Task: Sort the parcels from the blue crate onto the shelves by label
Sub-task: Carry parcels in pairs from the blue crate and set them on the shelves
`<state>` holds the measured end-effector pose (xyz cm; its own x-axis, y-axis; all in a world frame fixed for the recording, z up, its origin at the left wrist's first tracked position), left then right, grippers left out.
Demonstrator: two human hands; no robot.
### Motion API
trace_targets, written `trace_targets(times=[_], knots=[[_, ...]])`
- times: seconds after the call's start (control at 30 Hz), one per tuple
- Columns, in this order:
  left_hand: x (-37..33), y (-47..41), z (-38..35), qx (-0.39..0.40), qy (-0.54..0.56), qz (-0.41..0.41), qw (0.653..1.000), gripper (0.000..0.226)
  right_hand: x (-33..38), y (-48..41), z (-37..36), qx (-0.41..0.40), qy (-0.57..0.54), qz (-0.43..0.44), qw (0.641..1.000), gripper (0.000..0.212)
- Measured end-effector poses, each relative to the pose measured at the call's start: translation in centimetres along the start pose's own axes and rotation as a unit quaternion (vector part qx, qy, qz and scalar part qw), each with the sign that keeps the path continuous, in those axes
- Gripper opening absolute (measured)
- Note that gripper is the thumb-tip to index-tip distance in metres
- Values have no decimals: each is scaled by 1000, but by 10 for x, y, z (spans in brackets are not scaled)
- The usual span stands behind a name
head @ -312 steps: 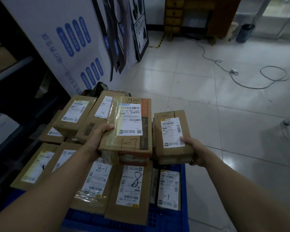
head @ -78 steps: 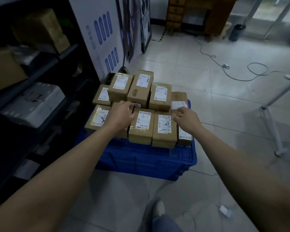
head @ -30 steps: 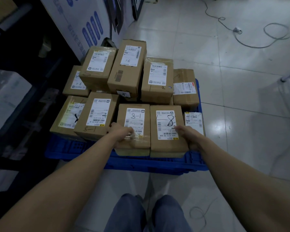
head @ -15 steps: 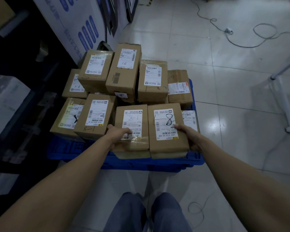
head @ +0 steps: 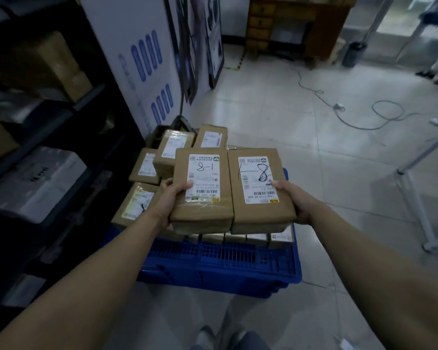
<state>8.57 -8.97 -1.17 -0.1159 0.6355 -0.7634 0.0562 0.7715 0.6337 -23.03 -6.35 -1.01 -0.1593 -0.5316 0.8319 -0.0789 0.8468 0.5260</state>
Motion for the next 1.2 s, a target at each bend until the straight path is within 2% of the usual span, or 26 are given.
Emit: trace_targets(times=[0.07,0.2,0.3,0.4,0.53,0.67,0.83,1.03,1.2], knots=[[-19,11,6,16,23,-20,999,65,17,-3,-12,-4,-3,12,1000,64],[-47,36,35,-11,63,-63,996,62,45,-17,-51,37,-3,13,999,38],[-57,62,71,-54,81,-82,992,71,67,-32,-94,81,26,25,996,27],[-57,94,112,-109,127,-104,980,75,83,-44,-151,153,57,22,986,27],[-38,155,159,-215,210,-136,944,68,91,-45,-234,260,106,47,959,43],[11,226,193,-319,290,-156,888,62,76,-28,-319,369,150,47,916,49],[98,336,215,-446,364,-176,798,62,19,34,-420,494,199,-5,847,51],[206,485,206,-566,424,-220,672,74,-69,161,-520,625,232,-25,745,53],[304,607,171,-640,460,-245,564,80,-152,299,-566,714,264,-43,647,53]])
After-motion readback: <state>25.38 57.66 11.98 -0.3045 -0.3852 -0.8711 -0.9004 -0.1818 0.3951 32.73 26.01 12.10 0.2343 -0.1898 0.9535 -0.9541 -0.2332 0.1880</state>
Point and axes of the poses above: each hand's wrist, its own y-axis away from the middle knuckle, its own z-axis out of the back of the hand, x = y × z, the point moved 6 cm from there along -y, towards the middle knuckle, and after that the axes turned 8 degrees about z, right-handed, at the moved point
